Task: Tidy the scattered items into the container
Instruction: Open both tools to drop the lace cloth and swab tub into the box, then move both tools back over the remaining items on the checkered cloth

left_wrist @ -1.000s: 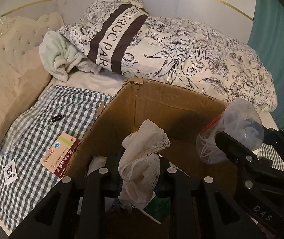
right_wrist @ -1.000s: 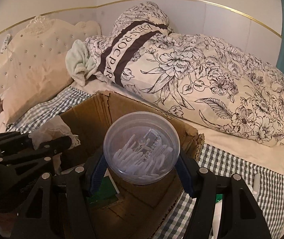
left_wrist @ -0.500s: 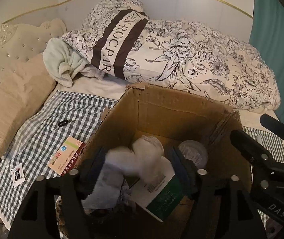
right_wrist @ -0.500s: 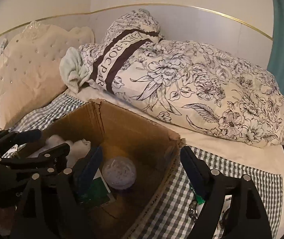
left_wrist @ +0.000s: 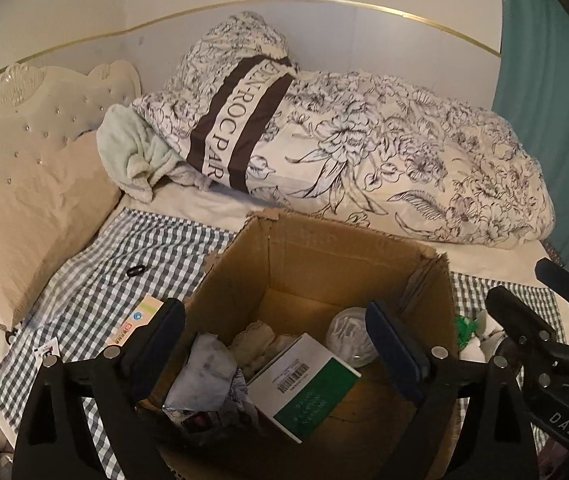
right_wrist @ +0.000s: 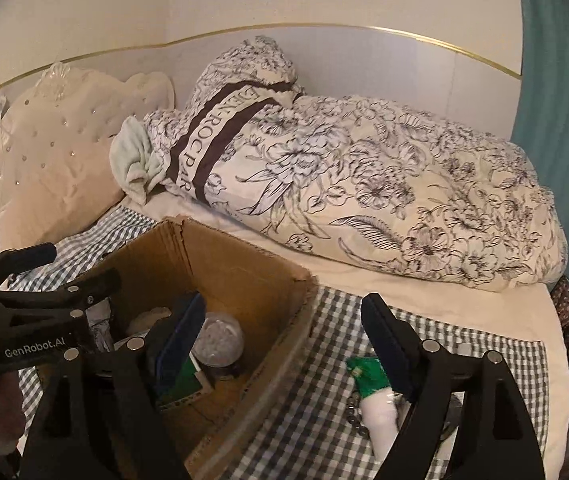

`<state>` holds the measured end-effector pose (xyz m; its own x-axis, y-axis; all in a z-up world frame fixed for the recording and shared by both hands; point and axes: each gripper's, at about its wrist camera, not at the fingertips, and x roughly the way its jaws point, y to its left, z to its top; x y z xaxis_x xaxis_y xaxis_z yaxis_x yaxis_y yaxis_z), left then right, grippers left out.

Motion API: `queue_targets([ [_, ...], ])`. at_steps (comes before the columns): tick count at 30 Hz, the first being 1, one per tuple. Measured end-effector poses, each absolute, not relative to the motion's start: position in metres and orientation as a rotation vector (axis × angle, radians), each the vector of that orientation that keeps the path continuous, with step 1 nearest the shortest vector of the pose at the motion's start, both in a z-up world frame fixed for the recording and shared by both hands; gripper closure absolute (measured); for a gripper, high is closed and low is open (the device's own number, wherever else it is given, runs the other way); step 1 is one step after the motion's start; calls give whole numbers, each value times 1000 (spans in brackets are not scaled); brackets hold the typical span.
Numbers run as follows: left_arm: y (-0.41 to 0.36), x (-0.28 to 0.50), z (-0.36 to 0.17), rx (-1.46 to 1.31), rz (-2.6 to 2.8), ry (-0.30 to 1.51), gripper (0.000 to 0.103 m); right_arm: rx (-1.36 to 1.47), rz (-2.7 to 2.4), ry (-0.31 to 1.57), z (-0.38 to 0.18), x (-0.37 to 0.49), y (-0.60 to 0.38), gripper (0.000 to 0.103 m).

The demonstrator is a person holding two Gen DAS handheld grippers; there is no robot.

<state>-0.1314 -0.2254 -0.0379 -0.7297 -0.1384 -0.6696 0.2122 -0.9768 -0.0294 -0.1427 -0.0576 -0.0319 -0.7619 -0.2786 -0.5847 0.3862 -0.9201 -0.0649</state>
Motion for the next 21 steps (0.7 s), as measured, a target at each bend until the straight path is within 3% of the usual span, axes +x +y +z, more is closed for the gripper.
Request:
queue_targets([
  [8, -210, -112, -13, 958, -2783, 119, 0, 789, -2690, 232, -7, -125, -31, 19],
  [15, -196, -93, 10, 870, -2809, 62, 0, 753, -2721, 205, 15, -108, -11, 17],
  [21, -182, -72, 32, 787, -2850, 49, 0, 702, -2746, 211, 35, -86, 5, 9],
])
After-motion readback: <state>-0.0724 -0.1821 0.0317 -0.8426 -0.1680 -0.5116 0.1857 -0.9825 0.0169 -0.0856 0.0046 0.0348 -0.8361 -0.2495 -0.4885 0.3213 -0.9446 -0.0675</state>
